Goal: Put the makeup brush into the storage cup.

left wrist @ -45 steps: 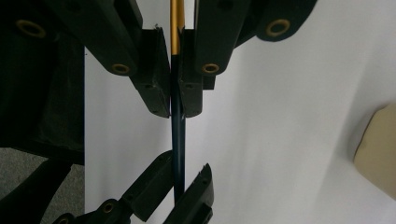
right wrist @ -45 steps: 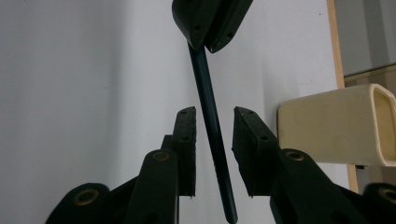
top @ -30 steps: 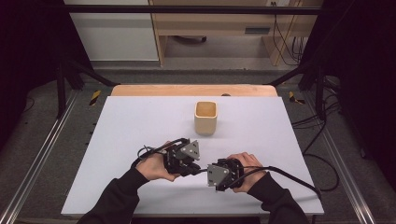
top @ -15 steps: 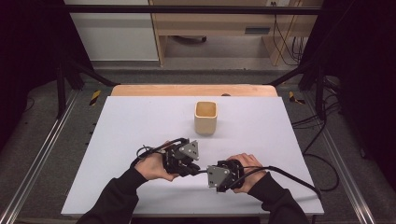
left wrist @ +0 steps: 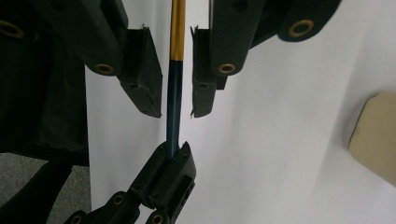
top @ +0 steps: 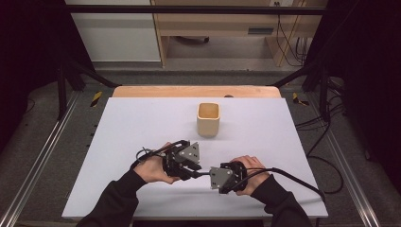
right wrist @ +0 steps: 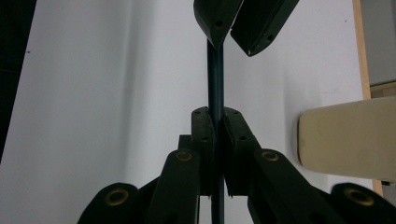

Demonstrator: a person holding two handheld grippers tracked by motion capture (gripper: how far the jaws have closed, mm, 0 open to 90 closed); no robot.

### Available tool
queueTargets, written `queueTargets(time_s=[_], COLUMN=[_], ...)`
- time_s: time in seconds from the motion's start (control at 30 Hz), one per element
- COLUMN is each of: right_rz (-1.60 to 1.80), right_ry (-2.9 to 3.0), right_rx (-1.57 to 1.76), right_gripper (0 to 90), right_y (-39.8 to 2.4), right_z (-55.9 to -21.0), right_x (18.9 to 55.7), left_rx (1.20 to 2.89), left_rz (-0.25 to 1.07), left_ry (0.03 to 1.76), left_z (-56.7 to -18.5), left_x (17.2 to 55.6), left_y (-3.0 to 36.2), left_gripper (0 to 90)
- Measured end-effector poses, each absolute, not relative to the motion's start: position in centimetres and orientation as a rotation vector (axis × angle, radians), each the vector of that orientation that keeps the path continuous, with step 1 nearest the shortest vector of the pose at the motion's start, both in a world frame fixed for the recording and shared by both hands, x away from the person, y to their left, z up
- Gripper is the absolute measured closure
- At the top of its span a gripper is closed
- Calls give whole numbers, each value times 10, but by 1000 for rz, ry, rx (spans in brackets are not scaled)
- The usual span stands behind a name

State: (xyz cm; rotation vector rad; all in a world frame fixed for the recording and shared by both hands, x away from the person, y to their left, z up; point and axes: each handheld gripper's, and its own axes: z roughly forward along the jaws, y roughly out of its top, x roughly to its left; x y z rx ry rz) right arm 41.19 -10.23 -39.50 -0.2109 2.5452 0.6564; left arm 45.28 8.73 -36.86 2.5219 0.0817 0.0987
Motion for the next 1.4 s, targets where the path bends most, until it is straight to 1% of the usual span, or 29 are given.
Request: queueTargets(time_s=[0.2,0.23,0.47,0.57,0.7,0.77,0.8,0.83,0.93,1.03,1.17,1.4], right_rz=[663,663,685,704,719,732,741,749,783,818,843,901], right_ry=[2552,2552,2553,2556,2553,2552,2552,2542,2542,2517,2510,2477], right_rx=[-163,-163,-116,-86,-62,-33,-13,-7,29,74,115,183], right_gripper=[846,846,846,846,846,845,845,845,845,845,845,845], right_y=[-103,-103,-107,-108,-111,-116,-118,-120,-123,-130,-136,-143], right_z=[-394,-394,-392,-391,-392,-392,-393,-393,-395,-397,-397,-399], right_x=[415,415,418,419,420,422,423,423,423,424,424,424], left_rx=[2516,2501,2455,2409,2372,2302,2302,2259,2216,2174,2120,2058], left_rz=[158,173,228,252,273,287,287,293,295,304,314,340], left_ry=[82,90,135,175,207,269,269,300,338,381,450,520], left_z=[-366,-366,-366,-366,-366,-366,-366,-366,-367,-369,-376,-383], left_x=[453,453,453,453,454,454,454,454,454,454,454,454], left_y=[91,92,105,116,125,134,134,140,144,150,156,162], left_gripper=[564,564,444,397,367,346,342,336,322,277,253,232])
